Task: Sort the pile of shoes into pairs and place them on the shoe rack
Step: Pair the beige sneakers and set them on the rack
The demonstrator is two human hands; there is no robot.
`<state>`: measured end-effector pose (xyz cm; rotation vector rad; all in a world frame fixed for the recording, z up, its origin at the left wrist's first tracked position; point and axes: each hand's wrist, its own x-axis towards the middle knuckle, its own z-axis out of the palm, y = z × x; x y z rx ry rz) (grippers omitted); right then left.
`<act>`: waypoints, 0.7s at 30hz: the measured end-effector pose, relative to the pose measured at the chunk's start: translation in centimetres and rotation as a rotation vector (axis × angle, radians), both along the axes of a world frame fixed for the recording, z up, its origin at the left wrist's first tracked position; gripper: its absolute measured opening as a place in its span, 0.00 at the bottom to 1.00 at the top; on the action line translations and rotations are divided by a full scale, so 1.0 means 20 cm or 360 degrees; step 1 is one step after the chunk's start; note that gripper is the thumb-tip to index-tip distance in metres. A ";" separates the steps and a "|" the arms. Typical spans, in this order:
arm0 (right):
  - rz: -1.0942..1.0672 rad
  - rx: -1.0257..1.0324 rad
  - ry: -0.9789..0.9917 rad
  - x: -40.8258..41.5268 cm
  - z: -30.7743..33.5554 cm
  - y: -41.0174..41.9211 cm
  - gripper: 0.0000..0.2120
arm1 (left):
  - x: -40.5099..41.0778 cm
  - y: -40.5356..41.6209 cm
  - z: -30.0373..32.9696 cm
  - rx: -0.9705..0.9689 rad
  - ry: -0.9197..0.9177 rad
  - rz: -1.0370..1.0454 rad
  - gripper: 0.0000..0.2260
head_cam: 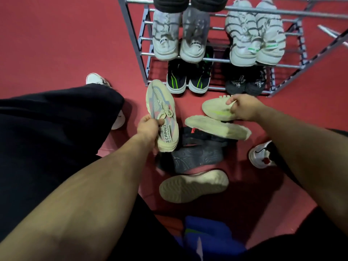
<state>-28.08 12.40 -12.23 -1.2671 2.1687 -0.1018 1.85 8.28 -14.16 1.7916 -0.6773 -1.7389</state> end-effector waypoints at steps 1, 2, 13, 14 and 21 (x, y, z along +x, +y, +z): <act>0.0090 0.0094 0.0062 0.03 0.00 0.02 0.16 | 0.00 0.01 0.01 -0.0009 0.0015 -0.0002 0.09; 0.0189 0.0217 0.0163 0.05 -0.01 0.05 0.19 | -0.01 0.03 0.02 -0.0006 0.0034 -0.0002 0.10; 0.0307 0.0416 0.0710 0.17 -0.26 0.25 0.18 | -0.04 0.00 0.07 -0.0034 0.0131 -0.0147 0.14; 0.0375 0.0374 0.0754 0.15 -0.22 0.23 0.20 | -0.04 -0.01 0.08 -0.0035 0.0117 -0.0138 0.13; -0.0007 0.0096 0.0642 0.06 0.21 0.07 0.29 | -0.05 -0.03 0.15 0.0089 0.0181 0.0100 0.08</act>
